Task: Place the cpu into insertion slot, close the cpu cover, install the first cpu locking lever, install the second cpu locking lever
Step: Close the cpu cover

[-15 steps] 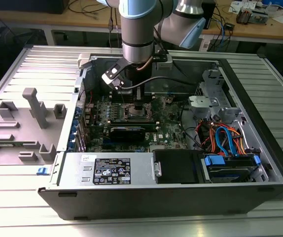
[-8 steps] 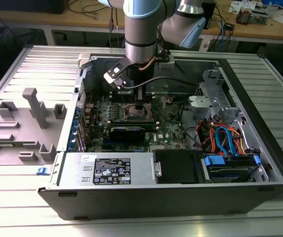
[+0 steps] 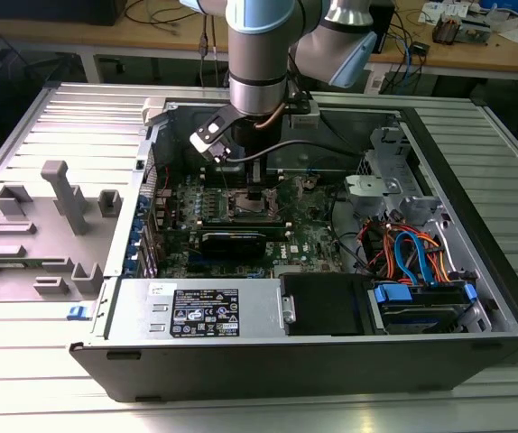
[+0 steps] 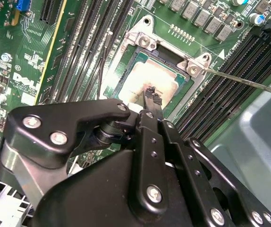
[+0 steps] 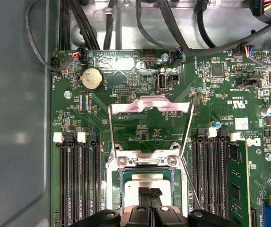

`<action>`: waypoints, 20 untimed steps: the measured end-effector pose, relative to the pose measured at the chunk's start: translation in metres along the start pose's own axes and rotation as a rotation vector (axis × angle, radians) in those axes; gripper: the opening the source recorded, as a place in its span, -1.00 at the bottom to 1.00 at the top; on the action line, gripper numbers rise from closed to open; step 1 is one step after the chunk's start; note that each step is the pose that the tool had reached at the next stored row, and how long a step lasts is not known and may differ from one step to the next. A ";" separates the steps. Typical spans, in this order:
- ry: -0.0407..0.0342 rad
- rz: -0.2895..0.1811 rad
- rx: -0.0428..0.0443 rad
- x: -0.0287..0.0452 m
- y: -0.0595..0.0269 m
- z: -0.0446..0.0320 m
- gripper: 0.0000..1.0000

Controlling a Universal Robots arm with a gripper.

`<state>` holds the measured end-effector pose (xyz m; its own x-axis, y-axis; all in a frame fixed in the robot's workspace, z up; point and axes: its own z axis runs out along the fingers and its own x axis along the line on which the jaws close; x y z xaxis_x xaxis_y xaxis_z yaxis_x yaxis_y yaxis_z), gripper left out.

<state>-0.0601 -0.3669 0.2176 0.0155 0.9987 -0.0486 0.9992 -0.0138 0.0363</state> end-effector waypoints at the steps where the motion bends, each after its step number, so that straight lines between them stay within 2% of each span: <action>1: 0.0000 0.000 0.0002 0.0000 0.0000 0.0000 -0.79; 4: 0.0002 0.000 0.0004 0.0000 0.0000 0.0000 -0.79; 13: 0.0008 0.000 0.0010 -0.0005 0.0004 -0.0084 -0.79; 16: 0.0009 0.000 0.0022 -0.0008 0.0010 -0.0161 -0.79; 20: 0.0009 0.000 0.0054 -0.0011 0.0018 -0.0214 -0.79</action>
<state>-0.0591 -0.3670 0.2391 0.0152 0.9987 -0.0477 0.9994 -0.0137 0.0309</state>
